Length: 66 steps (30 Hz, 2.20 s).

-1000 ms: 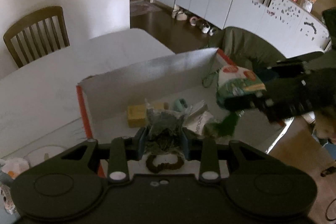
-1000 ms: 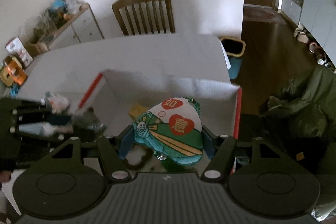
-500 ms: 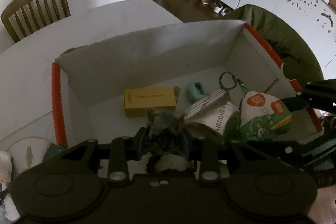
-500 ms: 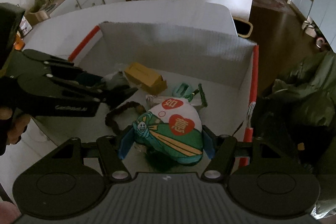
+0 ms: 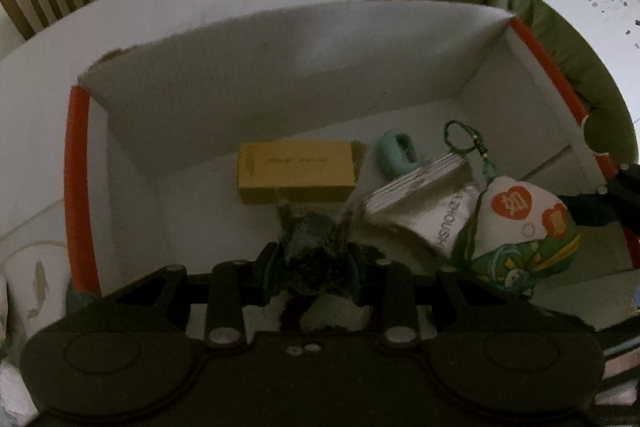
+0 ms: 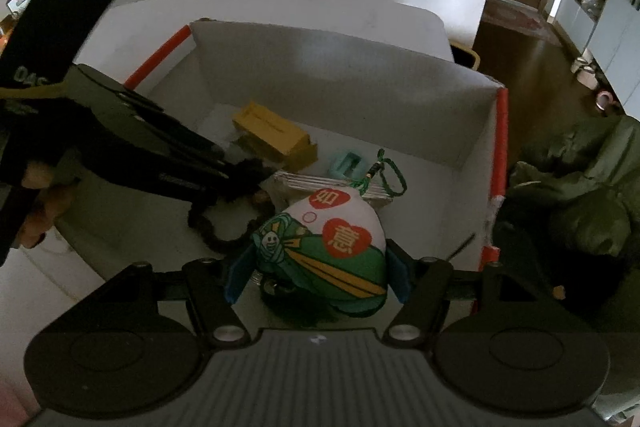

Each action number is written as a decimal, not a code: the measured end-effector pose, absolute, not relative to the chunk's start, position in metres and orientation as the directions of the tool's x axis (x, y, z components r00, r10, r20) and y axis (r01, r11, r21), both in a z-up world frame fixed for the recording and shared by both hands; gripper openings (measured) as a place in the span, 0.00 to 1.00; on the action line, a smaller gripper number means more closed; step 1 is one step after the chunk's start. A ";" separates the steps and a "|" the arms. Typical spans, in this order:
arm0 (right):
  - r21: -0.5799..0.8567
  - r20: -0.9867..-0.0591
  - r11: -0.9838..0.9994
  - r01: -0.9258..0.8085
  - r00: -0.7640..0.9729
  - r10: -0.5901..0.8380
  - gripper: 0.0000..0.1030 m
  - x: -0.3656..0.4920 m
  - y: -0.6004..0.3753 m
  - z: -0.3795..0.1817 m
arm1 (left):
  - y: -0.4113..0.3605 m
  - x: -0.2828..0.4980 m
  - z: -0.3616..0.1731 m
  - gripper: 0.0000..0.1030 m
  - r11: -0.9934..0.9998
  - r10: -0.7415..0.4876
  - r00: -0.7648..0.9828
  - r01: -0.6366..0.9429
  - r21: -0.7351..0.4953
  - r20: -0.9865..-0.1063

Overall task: Organize objects
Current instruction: 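Release the dark pouch with the left tool while the right tool releases the printed bag in the box, then withdraw both tools from the shoebox back to the table items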

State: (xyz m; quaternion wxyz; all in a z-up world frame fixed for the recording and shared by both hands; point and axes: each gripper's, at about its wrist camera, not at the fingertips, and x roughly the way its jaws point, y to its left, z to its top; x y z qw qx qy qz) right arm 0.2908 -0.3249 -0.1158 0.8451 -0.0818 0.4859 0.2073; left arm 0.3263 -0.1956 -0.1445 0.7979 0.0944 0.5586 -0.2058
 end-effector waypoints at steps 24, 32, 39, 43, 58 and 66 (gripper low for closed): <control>0.010 -0.842 0.898 -0.440 0.480 0.245 0.69 0.284 -0.318 -0.114 | -0.187 0.317 -0.126 0.57 0.885 -0.272 0.306 0.451 -0.113 -0.912; 0.039 -0.807 0.914 -0.403 0.527 0.266 0.72 0.273 -0.327 -0.090 | -0.180 0.295 -0.105 0.65 0.869 -0.321 0.360 0.479 -0.122 -0.876; 0.100 -0.775 0.926 -0.364 0.555 0.302 0.72 0.257 -0.333 -0.067 | -0.165 0.278 -0.085 0.68 0.863 -0.373 0.409 0.483 -0.149 -0.833; 0.142 -0.749 0.929 -0.343 0.576 0.328 0.78 0.246 -0.333 -0.053 | -0.151 0.266 -0.068 0.73 0.856 -0.402 0.435 0.491 -0.162 -0.806; 0.212 -0.671 0.928 -0.306 0.645 0.366 0.84 0.204 -0.300 -0.015 | -0.085 0.222 -0.024 0.99 0.856 -0.457 0.532 0.481 -0.189 -0.713; 0.228 -0.624 0.920 -0.319 0.677 0.390 0.85 0.184 -0.267 -0.004 | -0.035 0.210 -0.013 0.99 0.875 -0.449 0.572 0.439 -0.207 -0.687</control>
